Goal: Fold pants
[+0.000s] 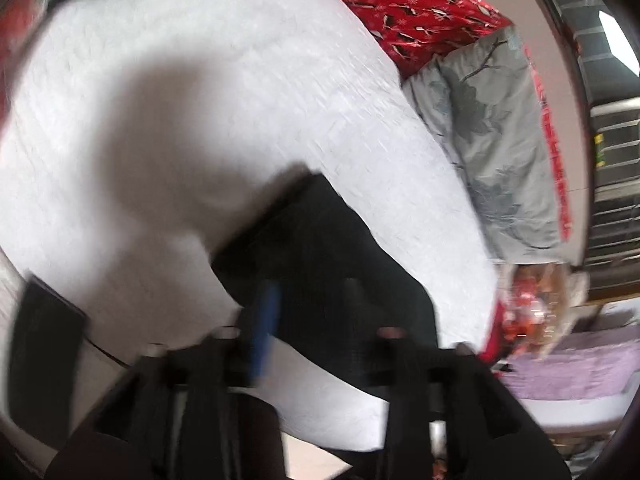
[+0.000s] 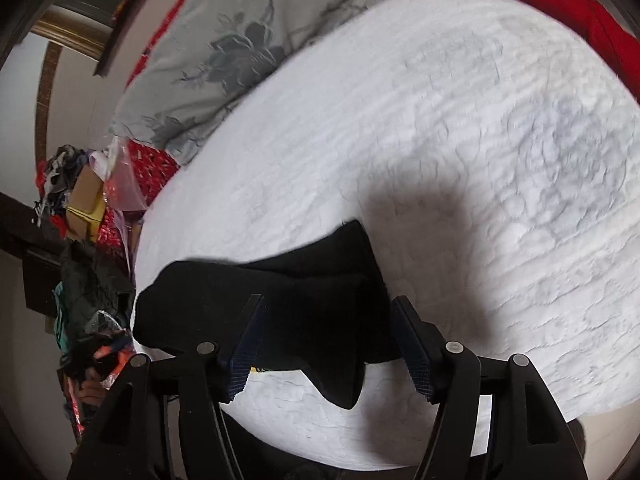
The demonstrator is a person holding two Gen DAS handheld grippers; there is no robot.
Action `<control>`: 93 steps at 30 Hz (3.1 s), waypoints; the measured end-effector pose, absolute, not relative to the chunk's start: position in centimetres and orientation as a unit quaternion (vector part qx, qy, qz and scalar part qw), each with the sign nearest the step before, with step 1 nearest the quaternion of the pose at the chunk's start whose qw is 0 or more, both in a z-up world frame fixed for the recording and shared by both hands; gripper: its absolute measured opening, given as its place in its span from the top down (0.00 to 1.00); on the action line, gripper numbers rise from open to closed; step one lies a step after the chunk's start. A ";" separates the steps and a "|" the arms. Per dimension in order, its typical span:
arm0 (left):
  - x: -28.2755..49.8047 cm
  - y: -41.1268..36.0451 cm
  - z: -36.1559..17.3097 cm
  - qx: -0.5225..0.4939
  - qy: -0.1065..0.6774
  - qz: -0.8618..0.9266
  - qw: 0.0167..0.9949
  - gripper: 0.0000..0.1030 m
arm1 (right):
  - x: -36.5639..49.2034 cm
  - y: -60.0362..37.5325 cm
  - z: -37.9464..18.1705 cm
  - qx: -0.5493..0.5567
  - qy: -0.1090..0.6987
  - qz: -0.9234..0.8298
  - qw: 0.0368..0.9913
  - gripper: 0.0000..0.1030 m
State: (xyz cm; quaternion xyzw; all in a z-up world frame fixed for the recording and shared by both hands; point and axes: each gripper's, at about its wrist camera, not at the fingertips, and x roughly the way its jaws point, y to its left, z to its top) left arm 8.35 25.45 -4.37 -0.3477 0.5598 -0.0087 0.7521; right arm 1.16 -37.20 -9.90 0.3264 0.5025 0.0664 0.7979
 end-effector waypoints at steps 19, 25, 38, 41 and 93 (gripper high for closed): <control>13.7 23.0 -8.9 -0.205 0.611 0.014 0.764 0.81 | 5.9 -34.0 -5.4 0.199 0.491 0.073 0.845 0.92; 13.6 23.4 -8.7 -0.204 0.614 0.016 0.762 0.81 | 4.0 -38.1 -9.4 0.271 0.521 0.014 0.809 0.84; 12.3 23.6 -8.1 -0.209 0.615 0.031 0.760 0.81 | 3.3 -34.9 -5.2 0.195 0.468 0.087 0.858 0.93; 11.5 24.0 -8.2 -0.209 0.615 0.033 0.759 0.81 | 2.7 -34.8 -7.2 0.133 0.522 0.058 0.840 0.87; 5.6 10.6 -12.1 -0.306 0.659 -0.066 0.684 0.94 | -1.7 -35.8 -15.4 0.485 0.507 0.062 0.710 0.92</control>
